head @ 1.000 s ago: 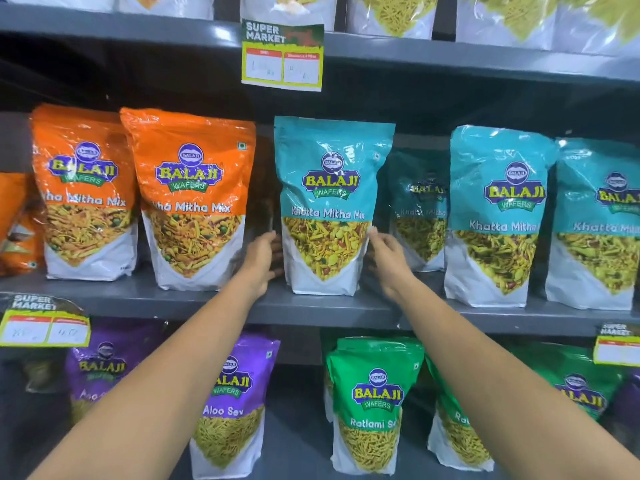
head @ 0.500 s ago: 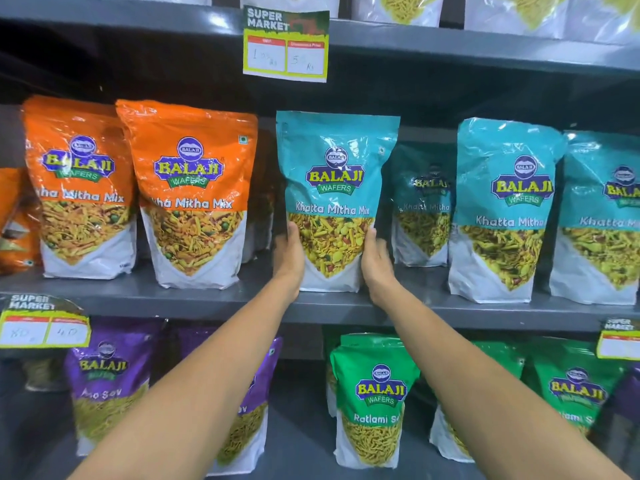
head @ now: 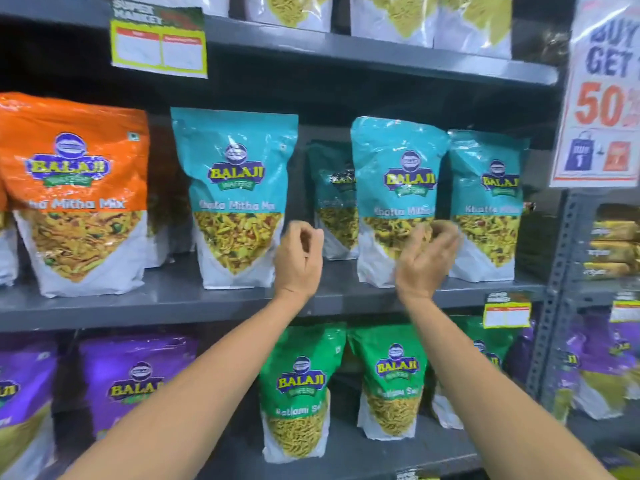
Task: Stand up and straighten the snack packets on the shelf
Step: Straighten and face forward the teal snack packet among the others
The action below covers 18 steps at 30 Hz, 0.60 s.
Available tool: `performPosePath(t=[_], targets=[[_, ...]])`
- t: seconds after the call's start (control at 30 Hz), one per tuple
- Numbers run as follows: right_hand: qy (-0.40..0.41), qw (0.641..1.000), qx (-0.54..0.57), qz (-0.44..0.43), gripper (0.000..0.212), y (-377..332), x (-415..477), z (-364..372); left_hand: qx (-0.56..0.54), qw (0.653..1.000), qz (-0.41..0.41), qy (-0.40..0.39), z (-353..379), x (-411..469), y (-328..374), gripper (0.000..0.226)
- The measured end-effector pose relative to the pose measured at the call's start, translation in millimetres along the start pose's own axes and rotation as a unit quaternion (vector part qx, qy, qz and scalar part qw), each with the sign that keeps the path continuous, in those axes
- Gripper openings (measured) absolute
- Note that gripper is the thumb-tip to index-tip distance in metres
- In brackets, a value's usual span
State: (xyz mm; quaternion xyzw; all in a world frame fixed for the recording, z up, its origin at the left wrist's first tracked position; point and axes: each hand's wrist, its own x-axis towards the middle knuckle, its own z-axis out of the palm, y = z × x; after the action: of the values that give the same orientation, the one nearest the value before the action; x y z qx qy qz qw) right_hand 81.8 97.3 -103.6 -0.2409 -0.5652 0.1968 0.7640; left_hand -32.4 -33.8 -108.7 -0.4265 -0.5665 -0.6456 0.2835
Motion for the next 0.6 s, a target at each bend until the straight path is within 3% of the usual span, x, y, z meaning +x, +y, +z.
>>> performPosePath(t=[0.07, 0.13, 0.2, 0.27, 0.4, 0.47, 0.6], targets=[[-0.050, 0.995, -0.028, 0.080, 0.047, 21.4, 30.4, -9.0, -0.009, 0.992, -0.103, -0.072, 32.8, -0.3, 5.7, 0.028], [-0.163, 0.974, -0.034, 0.153, 0.053, 46.0, 48.3, -10.9, -0.005, 0.967, -0.211, -0.139, 60.3, -0.1, 8.4, 0.040], [-0.270, 0.946, -0.004, 0.180, 0.050, 62.9, 51.7, -11.0, 0.009, 0.948, -0.258, -0.185, 81.4, -0.3, 8.0, 0.046], [-0.320, 0.927, 0.012, 0.195, 0.051, 68.9, 46.0, -5.6, 0.022, 0.943, -0.263, -0.203, 92.6, 3.3, 4.6, 0.046], [-0.364, 0.917, 0.033, 0.162, 0.052, 70.3, 41.0, 15.6, 0.005, 0.947, -0.286, -0.149, 97.9, 23.3, -6.4, 0.044], [-0.392, 0.900, 0.047, 0.187, 0.046, 69.0, 41.7, 25.1, 0.005, 0.950, -0.293, -0.105, 93.3, 34.0, -14.0, 0.041], [-0.353, 0.900, 0.102, 0.234, 0.038, 62.1, 62.5, 39.4, -0.024, 0.962, -0.272, 0.006, 86.5, 55.2, -19.8, 0.031]])
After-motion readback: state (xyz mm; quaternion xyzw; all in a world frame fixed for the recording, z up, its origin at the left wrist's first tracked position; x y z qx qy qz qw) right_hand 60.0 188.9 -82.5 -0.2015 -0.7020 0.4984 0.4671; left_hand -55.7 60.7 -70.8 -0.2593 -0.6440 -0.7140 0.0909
